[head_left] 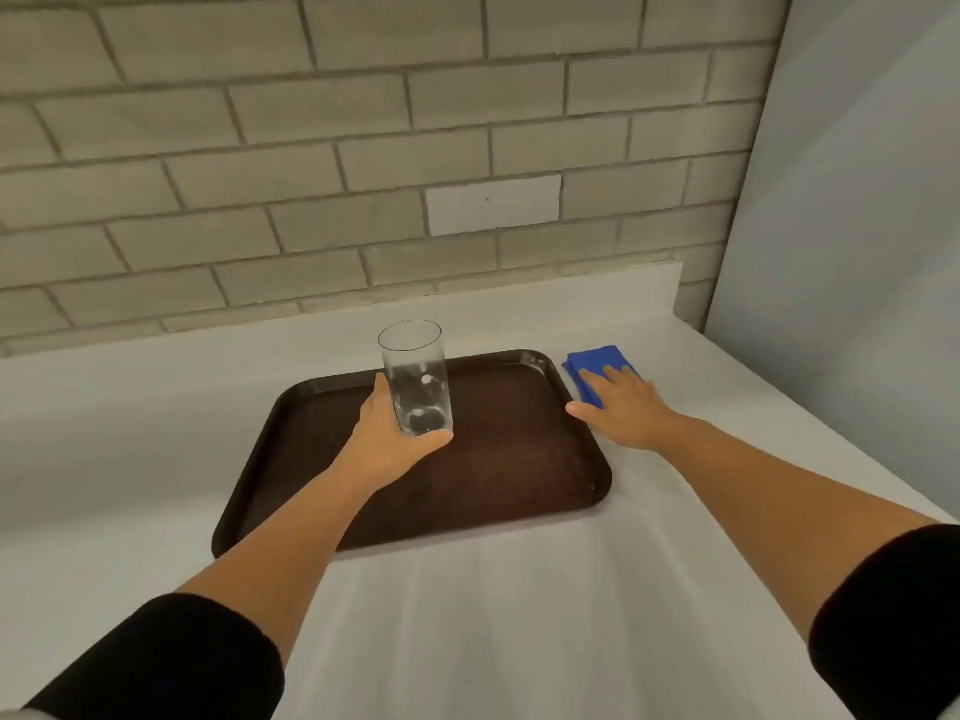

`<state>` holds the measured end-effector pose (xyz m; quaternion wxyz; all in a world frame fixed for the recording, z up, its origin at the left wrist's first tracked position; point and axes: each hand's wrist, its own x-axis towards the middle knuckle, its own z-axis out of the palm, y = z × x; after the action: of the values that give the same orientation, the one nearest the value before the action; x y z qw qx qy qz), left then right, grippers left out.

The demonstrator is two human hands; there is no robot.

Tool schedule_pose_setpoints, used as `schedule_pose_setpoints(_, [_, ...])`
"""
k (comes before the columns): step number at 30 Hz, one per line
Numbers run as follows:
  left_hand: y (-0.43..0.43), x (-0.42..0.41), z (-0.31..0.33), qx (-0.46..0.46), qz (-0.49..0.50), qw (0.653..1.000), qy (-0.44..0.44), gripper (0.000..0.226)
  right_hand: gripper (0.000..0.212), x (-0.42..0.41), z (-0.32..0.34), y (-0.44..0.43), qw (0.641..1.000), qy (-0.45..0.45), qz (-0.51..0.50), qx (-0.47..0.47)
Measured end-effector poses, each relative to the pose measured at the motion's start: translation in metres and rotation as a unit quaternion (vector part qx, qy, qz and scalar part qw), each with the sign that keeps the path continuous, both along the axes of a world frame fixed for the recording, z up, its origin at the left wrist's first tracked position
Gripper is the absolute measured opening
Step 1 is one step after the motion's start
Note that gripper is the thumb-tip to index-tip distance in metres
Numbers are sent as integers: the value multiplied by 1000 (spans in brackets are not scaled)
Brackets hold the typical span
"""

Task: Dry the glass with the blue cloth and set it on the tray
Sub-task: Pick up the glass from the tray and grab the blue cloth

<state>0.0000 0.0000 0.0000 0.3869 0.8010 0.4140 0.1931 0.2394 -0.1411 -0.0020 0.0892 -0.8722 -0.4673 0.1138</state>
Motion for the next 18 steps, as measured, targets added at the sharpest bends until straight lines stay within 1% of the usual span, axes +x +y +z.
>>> schedule_pose_setpoints(1, [5,7,-2,-2,0,1000,-17,101,66,8,-1,7,1000,-6,-2,-8])
schedule_pose_setpoints(4, [18,25,-16,-44,22,998,-51,110,64,34,-9,23,999,-8,-6,-34])
schedule_pose_setpoints(6, [24,34,-27,-47,53,994,-88,110,60,49,-17,33,999,1,-4,-43])
schedule_pose_setpoints(9, [30,41,-39,-13,75,986,-150,90,57,66,-27,44,998,9,-2,-56])
schedule_pose_setpoints(10, [31,42,-42,-8,79,984,-160,88,57,71,-31,47,998,11,-4,-61])
schedule_pose_setpoints(14, [36,49,-57,-36,114,975,-188,77,59,84,-46,55,996,14,-7,-90])
schedule_pose_setpoints(15, [39,51,-61,-47,123,972,-196,80,60,86,-49,56,995,2,-6,-99])
schedule_pose_setpoints(16, [42,53,-64,-58,134,969,-198,86,60,89,-52,57,994,-14,-7,-104])
schedule_pose_setpoints(17, [44,55,-68,-70,147,966,-200,93,58,90,-54,59,994,-37,-14,-101])
schedule_pose_setpoints(18, [45,57,-71,-77,161,963,-201,94,55,91,-56,60,994,-61,-23,-88])
